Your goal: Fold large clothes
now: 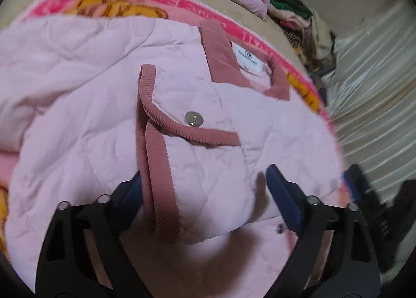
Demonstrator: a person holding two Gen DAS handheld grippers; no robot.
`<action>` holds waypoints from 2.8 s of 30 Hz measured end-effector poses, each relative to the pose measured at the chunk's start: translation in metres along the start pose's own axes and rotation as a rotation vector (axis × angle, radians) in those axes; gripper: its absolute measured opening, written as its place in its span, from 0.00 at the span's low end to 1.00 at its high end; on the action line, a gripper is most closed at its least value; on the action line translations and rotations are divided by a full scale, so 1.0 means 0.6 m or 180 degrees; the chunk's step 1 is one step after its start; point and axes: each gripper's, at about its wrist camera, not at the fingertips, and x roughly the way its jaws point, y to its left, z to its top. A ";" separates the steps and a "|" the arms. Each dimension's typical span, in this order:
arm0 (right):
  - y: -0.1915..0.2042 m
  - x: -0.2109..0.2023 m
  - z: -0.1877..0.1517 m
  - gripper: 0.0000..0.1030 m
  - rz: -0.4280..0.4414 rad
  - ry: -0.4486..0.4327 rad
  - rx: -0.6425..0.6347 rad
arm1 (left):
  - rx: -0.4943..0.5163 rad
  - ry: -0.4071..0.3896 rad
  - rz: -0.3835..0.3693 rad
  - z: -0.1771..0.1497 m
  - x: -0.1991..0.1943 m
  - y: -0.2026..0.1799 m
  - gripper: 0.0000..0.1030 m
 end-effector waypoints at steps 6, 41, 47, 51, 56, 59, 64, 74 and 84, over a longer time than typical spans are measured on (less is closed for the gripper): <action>-0.066 -0.017 -0.004 0.72 -0.0230 -0.0023 0.0157 | 0.0556 -0.0245 0.0449 -0.006 -0.004 -0.039 0.40; -0.130 0.094 0.025 0.77 -0.0915 0.0653 -0.0231 | 0.0531 -0.0471 0.0731 0.029 -0.018 0.031 0.11; -0.168 0.123 0.002 0.84 -0.0996 0.0787 -0.0083 | 0.0605 -0.0453 0.0729 0.023 -0.015 0.023 0.13; -0.165 0.120 -0.002 0.84 -0.1052 0.0737 -0.0124 | 0.0628 -0.0431 0.0791 0.017 -0.024 0.018 0.16; -0.156 0.103 -0.007 0.85 -0.1086 0.0657 -0.0082 | 0.0613 -0.0439 0.0806 0.014 -0.034 0.019 0.19; -0.154 0.096 -0.007 0.86 -0.1103 0.0637 -0.0041 | 0.0588 -0.0470 0.0782 0.013 -0.044 0.020 0.26; -0.132 0.069 -0.013 0.93 -0.0938 0.0534 0.0010 | 0.0530 -0.0533 0.0791 0.014 -0.068 0.023 0.47; -0.030 0.031 -0.025 0.95 -0.0589 0.0428 -0.0205 | 0.0382 -0.0712 0.0971 0.019 -0.127 0.049 0.91; 0.103 0.002 -0.018 0.96 -0.0186 0.0311 -0.0533 | 0.0188 -0.0822 0.1178 0.028 -0.175 0.093 0.91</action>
